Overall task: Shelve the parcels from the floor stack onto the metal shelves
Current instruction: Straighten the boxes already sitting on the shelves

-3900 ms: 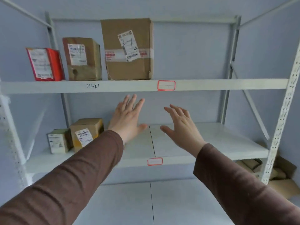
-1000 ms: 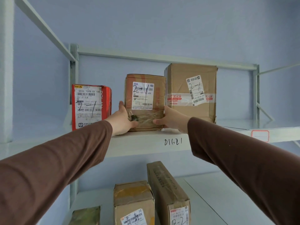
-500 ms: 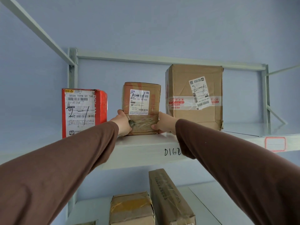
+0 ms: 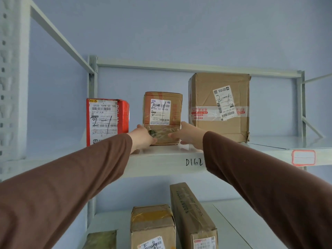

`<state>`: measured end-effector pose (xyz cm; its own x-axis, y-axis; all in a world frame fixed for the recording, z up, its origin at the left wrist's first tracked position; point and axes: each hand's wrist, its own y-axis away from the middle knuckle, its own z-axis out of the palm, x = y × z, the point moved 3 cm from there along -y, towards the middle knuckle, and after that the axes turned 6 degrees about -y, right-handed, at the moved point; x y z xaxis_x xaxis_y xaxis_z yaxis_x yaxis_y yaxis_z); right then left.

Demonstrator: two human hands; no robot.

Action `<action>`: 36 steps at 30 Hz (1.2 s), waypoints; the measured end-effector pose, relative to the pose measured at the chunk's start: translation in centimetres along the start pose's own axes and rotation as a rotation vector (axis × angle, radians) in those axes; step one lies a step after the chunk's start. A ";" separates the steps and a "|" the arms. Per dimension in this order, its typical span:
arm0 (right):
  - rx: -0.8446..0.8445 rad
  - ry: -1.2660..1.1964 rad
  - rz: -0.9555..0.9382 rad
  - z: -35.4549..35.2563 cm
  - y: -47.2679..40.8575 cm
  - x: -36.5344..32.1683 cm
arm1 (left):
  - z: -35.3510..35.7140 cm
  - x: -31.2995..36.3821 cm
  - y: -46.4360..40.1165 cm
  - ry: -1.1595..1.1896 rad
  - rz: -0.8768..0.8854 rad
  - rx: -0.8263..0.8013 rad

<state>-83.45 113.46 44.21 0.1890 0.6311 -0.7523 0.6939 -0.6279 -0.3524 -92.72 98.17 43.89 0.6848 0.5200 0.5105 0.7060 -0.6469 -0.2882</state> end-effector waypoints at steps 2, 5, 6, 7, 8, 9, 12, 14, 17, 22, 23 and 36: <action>-0.036 -0.053 -0.076 0.2 1.9 -1.0 | -0.7 -0.3 2.0 -0.053 0.111 0.004; -0.049 -0.029 -0.150 0.8 4.4 -2.4 | -1.4 -1.8 5.3 -0.076 0.222 -0.053; -0.053 -0.010 -0.170 1.2 5.3 -3.1 | -1.6 -2.4 6.4 -0.090 0.254 -0.048; -0.052 0.001 -0.188 1.7 6.0 -3.8 | -2.0 -3.1 7.3 -0.118 0.289 -0.025; -0.057 0.010 -0.202 2.2 6.7 -4.5 | -2.4 -3.9 8.0 -0.143 0.315 0.000; -0.075 0.017 -0.209 2.8 7.1 -4.9 | -2.7 -4.9 8.1 -0.156 0.337 0.027; -0.111 0.001 -0.263 4.7 8.1 -6.7 | -3.8 -7.5 8.1 -0.172 0.388 0.112; -0.127 -0.005 -0.257 5.9 8.1 -7.5 | -4.5 -9.1 7.5 -0.185 0.399 0.175; -0.145 -0.005 -0.228 7.5 7.7 -8.6 | -5.9 -10.8 6.1 -0.121 0.404 0.286; -0.188 -0.006 -0.147 9.5 6.6 -9.4 | -7.4 -12.8 3.1 -0.027 0.309 0.334; -0.189 0.002 -0.142 9.9 6.3 -9.4 | -7.6 -13.0 2.5 0.020 0.274 0.311; -0.236 0.098 -0.087 14.6 -0.5 -10.8 | -8.5 -13.9 -2.4 -0.016 0.003 0.202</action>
<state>-95.98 100.30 44.39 0.1802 0.7266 -0.6631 0.8513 -0.4529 -0.2650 -105.52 87.75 44.42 0.6887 0.5282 0.4967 0.7246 -0.5245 -0.4470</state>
